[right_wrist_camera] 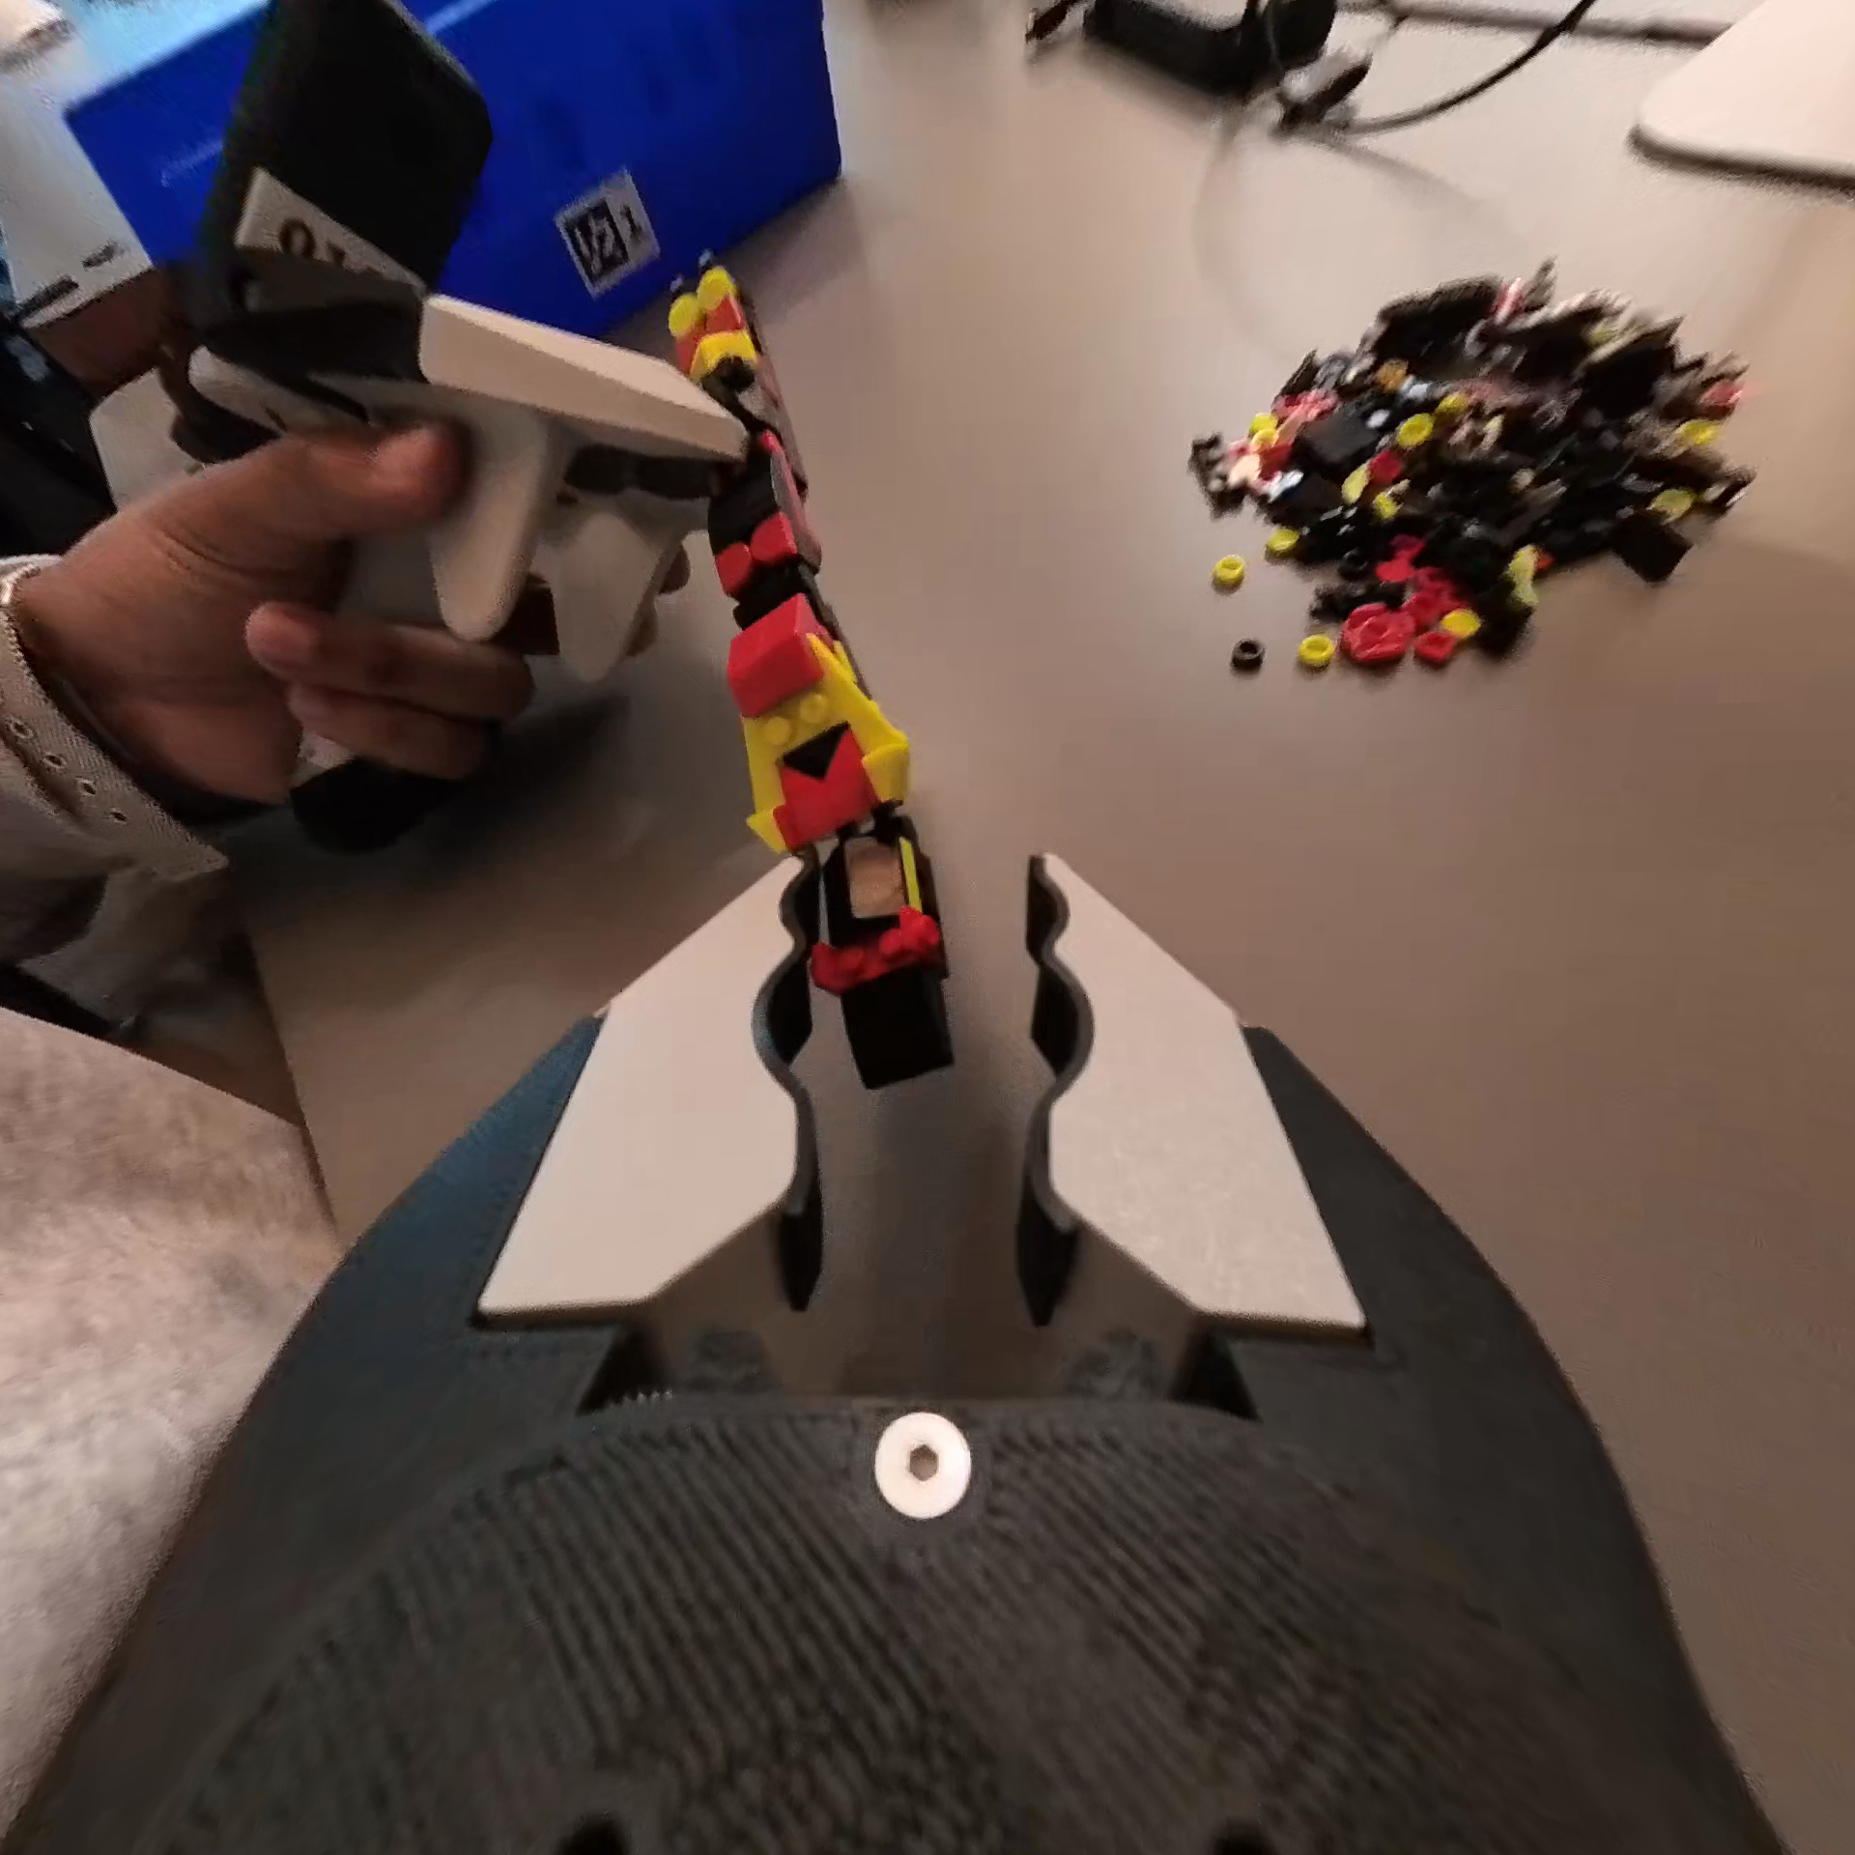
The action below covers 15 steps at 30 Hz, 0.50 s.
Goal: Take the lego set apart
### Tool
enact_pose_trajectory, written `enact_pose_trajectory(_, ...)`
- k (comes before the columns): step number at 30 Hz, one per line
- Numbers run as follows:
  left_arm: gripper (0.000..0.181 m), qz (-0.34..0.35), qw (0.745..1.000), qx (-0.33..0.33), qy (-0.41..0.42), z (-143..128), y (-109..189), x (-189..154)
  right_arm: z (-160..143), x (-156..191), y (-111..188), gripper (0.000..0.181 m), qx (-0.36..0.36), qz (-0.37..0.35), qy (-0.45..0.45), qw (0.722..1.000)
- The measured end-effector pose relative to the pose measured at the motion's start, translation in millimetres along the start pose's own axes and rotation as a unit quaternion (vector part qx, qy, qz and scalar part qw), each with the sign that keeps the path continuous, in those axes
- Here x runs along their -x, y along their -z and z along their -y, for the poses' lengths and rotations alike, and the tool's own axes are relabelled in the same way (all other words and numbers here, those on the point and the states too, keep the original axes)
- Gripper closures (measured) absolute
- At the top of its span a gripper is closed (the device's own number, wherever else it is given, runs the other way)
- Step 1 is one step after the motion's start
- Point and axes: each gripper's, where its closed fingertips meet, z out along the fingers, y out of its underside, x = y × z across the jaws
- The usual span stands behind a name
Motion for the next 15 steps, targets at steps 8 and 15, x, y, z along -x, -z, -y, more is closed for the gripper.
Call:
enact_pose_trajectory(8, 0.167, 0.030, 0.999, 0.010, -0.017, -1.8, 1.0, 7.0, 4.2, -6.8, 2.2, 0.138, -0.006, -0.107, 0.170, 0.980)
enact_pose_trajectory(15, 0.168, 0.057, 0.997, 0.038, -0.042, -10.0, -2.3, 12.1, -3.0, 11.6, -3.1, 0.116, 0.010, -0.026, 0.162, 0.986)
